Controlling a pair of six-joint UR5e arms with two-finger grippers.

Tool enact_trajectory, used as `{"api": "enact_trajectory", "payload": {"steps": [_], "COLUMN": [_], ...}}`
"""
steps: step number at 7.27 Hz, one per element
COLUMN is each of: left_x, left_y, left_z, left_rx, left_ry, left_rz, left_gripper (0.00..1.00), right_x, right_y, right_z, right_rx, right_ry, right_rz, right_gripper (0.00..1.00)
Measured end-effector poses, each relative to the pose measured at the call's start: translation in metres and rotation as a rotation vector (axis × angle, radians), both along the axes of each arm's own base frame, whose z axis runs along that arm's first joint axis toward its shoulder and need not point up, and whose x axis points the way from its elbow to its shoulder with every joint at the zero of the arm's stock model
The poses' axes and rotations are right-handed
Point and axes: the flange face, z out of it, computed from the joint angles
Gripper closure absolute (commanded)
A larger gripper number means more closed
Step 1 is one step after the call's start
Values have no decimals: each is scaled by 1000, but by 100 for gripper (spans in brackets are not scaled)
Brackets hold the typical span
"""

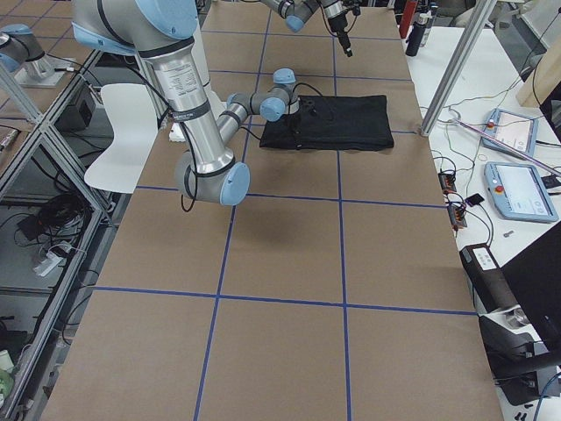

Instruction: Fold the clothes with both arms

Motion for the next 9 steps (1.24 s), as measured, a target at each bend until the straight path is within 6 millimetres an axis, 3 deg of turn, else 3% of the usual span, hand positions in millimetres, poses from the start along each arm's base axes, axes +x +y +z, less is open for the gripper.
{"api": "enact_trajectory", "payload": {"steps": [4,9], "left_x": [5,10], "left_y": [2,6], "left_z": [0,-3], "left_rx": [-4,-8], "left_ry": [2,11], "left_rz": [6,11], "left_gripper": [0,0], "right_x": [6,44], "right_y": [-9,-44], "right_z": [6,35], "right_rx": [6,3], "right_ry": [12,42], "right_rz": [1,-16], "right_gripper": [0,0]}}
